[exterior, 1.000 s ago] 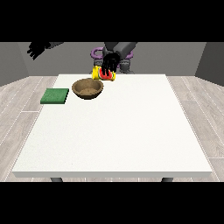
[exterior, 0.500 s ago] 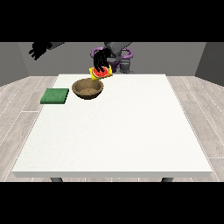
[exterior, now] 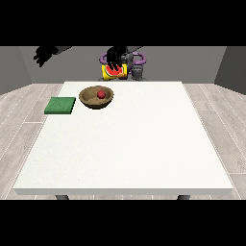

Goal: Pick the cup and pour the ball into the bowl, then pick the bowl and place it on the pad

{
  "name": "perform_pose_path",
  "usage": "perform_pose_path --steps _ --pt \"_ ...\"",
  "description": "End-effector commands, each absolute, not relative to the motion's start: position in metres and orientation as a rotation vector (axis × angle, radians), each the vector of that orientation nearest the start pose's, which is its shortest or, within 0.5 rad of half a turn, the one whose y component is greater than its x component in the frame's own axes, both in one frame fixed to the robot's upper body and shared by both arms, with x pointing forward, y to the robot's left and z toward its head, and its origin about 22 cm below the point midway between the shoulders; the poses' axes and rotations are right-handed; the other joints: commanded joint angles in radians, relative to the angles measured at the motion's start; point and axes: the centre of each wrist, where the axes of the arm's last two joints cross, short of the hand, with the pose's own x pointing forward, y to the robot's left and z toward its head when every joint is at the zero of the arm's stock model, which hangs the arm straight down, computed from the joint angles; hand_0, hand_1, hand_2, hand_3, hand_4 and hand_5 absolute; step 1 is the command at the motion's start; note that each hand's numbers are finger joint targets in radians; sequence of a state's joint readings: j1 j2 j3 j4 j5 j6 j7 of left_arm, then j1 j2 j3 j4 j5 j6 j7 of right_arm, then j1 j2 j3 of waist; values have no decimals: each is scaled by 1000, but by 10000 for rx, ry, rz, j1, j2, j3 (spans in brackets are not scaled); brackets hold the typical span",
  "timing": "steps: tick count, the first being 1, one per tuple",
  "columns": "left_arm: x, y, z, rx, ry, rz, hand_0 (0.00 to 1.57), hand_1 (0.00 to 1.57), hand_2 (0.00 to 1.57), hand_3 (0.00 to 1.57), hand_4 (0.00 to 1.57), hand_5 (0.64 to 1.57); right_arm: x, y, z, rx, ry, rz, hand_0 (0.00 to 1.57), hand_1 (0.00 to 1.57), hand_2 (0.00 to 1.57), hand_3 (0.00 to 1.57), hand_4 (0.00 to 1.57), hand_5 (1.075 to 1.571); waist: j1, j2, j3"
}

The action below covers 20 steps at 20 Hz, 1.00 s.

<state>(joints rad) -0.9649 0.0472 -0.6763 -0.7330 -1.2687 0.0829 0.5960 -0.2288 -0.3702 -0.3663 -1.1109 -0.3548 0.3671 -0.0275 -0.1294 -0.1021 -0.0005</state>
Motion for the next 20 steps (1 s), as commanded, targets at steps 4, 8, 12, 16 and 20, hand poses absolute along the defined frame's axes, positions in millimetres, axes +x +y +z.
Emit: perform_pose_path --steps 4,8,12,16,20 --pt "396 113 87 11053 -15278 -9619 949 949 1367 1079 1300 1556 256 -426 1 -69 -14763 -1887 0 0 0 107 740 1551 1268 -294 -62" --pt "404 135 126 7772 -16361 -5172 0 0 0 0 1180 1551 261 -410 -4 -152 -14716 -1919 0 0 0 0 784 1557 1639 -251 -147" --pt "408 177 150 4580 -16868 -2388 0 0 0 0 1092 1571 260 -400 -14 -369 -14547 -2385 0 0 0 0 783 1555 2162 88 -142" --pt "412 233 184 2136 -17808 -1800 0 0 0 0 1054 1566 257 -375 -36 -312 -14576 -2957 0 0 0 0 747 1563 2490 647 -40" --pt "404 299 192 941 -18158 -1604 0 0 0 0 1058 1561 247 -374 -51 -496 -14531 -3175 0 0 0 0 730 1566 2962 1171 -7"
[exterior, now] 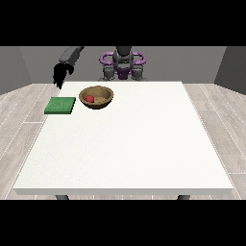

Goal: Pick the cup and pour the ball into the bowl, then pick the bowl and place it on the pad

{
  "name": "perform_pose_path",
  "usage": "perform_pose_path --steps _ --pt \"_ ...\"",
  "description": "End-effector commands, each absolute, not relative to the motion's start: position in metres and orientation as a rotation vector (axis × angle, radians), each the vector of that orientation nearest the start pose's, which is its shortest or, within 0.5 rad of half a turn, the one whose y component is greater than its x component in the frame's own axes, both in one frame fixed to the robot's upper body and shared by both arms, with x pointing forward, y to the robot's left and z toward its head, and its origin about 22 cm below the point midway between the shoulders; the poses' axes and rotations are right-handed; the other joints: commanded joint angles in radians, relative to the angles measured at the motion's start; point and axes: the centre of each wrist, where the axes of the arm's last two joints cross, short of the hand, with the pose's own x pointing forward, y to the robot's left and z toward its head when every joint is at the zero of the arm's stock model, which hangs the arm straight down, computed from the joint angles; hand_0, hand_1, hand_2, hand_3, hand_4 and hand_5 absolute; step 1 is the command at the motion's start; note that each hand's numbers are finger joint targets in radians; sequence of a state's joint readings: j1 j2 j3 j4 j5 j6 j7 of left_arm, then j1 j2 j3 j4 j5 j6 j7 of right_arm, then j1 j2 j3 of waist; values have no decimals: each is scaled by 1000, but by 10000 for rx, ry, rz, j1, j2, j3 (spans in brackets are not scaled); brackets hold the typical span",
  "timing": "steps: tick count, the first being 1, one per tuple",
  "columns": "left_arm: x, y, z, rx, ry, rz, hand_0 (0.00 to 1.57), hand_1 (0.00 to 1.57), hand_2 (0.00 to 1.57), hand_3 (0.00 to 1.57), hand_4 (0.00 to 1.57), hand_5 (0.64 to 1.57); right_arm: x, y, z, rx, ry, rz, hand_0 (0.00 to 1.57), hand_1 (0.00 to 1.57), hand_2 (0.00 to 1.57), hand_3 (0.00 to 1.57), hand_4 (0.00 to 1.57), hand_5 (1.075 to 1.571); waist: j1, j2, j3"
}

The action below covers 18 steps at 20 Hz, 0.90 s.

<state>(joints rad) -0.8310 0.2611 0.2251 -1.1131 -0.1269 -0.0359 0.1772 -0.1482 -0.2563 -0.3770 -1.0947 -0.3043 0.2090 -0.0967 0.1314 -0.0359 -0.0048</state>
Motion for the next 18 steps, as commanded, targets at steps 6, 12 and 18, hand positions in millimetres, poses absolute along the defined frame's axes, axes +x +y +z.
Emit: perform_pose_path --steps 6,12,18 --pt "390 348 203 865 -18168 -1617 0 0 0 0 1039 1558 256 -337 -79 87 -14985 -3526 0 0 0 0 722 1566 124 1128 51" --pt "377 373 219 1095 -18308 -1438 0 0 0 0 1001 1542 279 -322 -87 196 -15028 -3353 0 0 0 0 582 1558 -95 1491 55" --pt "365 374 229 1014 -18587 -1406 0 0 0 0 1012 1536 276 -335 -102 214 -14945 -3419 0 0 0 0 523 1554 53 1797 59"
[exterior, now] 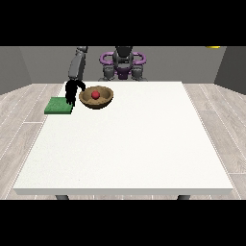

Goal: Pick the cup and pour the ball into the bowl, then pick the bowl and place it on the pad

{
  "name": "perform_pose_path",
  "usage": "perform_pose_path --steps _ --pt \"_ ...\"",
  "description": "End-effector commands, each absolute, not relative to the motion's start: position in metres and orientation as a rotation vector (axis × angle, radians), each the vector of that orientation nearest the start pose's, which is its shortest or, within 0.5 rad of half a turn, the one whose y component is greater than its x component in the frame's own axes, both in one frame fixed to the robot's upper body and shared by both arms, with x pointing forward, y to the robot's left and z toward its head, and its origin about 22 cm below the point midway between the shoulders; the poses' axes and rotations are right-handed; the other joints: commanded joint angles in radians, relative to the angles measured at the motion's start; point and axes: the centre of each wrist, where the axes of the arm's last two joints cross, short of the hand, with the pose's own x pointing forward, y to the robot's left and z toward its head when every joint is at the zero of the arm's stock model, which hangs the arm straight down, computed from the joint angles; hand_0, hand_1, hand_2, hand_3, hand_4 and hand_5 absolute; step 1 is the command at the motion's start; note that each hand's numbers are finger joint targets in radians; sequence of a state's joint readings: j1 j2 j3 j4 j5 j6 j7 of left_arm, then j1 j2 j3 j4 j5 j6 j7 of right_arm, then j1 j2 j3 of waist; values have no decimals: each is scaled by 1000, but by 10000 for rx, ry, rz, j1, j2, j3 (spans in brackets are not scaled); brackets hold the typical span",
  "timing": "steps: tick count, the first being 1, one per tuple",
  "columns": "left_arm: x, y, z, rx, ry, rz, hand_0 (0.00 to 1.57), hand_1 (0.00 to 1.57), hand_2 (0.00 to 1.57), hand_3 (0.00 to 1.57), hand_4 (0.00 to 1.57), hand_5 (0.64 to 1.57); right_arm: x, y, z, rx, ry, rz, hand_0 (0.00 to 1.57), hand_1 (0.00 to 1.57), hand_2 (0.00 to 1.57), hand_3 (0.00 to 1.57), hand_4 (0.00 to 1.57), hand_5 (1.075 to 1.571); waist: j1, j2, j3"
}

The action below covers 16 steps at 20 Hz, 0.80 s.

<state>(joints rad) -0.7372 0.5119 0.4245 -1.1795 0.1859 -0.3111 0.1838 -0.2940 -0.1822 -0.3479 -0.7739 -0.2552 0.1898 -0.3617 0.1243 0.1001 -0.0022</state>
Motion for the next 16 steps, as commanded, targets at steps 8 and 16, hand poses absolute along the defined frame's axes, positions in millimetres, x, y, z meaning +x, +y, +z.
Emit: perform_pose_path --steps 8,16 --pt "356 384 235 864 -18927 -1505 0 0 0 0 1018 1540 284 -337 -98 -131 -15539 -3440 0 0 0 0 449 1546 206 805 33" --pt "347 418 226 998 -18533 -1343 0 0 0 0 1024 1545 289 -282 -105 275 -14953 -3324 0 0 0 0 472 1547 216 373 16"
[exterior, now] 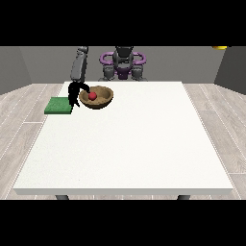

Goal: Pick the cup and pour the ball into the bowl, then pick the bowl and place it on the pad

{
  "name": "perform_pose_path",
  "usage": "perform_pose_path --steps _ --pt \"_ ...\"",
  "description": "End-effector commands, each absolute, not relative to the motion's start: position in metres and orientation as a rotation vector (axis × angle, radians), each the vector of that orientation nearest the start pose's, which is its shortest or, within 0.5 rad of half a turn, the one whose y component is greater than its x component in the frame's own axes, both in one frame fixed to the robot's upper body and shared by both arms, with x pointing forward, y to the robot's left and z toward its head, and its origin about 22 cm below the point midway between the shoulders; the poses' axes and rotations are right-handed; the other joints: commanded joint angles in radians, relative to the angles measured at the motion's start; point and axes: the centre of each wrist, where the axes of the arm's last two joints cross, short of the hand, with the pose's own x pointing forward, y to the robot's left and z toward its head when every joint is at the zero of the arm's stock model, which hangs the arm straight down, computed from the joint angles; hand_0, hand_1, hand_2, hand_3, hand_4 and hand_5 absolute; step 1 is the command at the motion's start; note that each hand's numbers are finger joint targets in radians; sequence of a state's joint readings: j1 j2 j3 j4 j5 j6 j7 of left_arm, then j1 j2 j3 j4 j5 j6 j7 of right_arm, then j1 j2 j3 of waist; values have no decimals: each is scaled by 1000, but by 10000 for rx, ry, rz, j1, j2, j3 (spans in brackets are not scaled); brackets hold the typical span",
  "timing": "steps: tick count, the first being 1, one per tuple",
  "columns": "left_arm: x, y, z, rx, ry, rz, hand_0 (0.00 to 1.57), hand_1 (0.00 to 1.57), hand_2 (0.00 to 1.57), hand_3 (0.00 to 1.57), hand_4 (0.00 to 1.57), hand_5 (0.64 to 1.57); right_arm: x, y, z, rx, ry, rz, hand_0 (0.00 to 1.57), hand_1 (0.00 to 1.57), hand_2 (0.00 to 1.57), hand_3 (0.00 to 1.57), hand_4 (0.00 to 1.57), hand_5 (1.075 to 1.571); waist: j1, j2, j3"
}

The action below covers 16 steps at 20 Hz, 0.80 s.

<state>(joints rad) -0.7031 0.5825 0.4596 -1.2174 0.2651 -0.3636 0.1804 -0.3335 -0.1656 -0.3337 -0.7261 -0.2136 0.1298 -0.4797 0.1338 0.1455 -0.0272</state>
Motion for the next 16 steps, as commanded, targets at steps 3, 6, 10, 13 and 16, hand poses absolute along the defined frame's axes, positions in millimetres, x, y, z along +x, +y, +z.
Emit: perform_pose_path --steps 3,6,10,13,16 --pt "343 419 238 773 -19094 -1694 0 0 0 0 1023 1540 280 -316 -107 -1337 -13956 -4001 0 0 0 0 615 1568 408 322 272" --pt "341 413 263 740 -19826 -1753 0 0 0 0 1018 1536 242 -338 -128 -2631 -13096 -3462 1571 1571 1571 785 844 1487 618 1106 288" --pt "337 422 264 760 -19674 -1466 0 0 0 0 1071 1523 235 -343 -125 -3891 -12732 -2939 1571 1571 1571 1566 903 1495 636 942 268" --pt "334 434 251 677 -19619 -1305 0 0 0 0 1129 1517 247 -360 -101 -4493 -12873 -2538 1571 1571 1571 1424 948 1530 501 926 235" --pt "332 447 257 892 -19223 -1258 0 0 0 0 1170 1531 262 -349 -86 -4702 -12751 -1975 1571 1571 1571 1242 1001 1546 184 425 237"
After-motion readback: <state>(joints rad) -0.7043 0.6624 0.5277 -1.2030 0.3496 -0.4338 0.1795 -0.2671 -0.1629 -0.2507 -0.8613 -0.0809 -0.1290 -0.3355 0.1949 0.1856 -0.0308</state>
